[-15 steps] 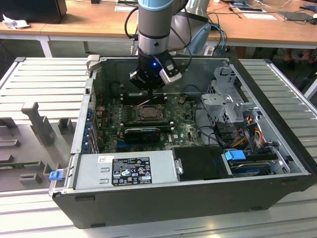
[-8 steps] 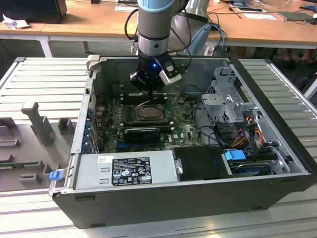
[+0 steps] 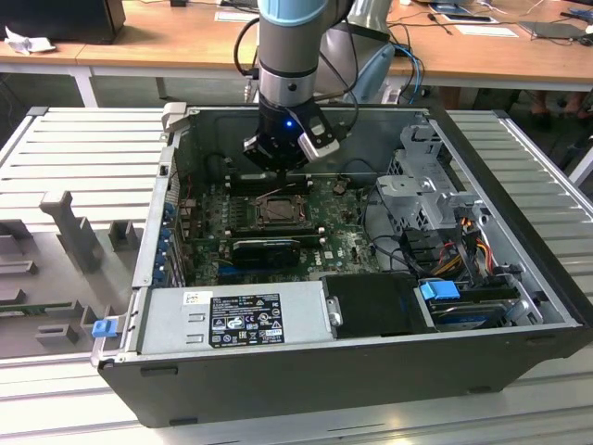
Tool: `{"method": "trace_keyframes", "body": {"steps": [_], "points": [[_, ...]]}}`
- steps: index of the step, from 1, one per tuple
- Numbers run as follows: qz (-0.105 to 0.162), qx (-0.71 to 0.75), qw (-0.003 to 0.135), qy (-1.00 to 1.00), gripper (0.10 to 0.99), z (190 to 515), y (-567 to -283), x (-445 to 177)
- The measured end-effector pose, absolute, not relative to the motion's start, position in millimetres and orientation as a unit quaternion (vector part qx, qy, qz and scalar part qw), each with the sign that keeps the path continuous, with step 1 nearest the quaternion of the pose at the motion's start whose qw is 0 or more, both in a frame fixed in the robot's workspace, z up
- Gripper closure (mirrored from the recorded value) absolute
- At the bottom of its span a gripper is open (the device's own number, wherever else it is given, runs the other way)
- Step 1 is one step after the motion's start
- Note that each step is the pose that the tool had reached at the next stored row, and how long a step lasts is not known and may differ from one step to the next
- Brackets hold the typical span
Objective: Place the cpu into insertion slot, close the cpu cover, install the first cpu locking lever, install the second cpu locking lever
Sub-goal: 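Install the first cpu locking lever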
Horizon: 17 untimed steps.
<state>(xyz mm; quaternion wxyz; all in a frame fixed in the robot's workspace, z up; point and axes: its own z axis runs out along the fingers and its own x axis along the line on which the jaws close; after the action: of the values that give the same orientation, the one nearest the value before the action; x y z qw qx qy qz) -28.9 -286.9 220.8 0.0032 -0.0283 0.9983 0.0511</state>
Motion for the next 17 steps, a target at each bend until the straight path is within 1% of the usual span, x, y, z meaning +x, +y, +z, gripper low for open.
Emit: {"method": "trace_keyframes", "body": {"steps": [14,17], "points": [[0.054,-0.019,0.004,0.998,0.980,211.8,-286.8,-17.4],[0.050,-0.019,0.004,0.999,0.980,210.4,-286.8,-16.3]]}}
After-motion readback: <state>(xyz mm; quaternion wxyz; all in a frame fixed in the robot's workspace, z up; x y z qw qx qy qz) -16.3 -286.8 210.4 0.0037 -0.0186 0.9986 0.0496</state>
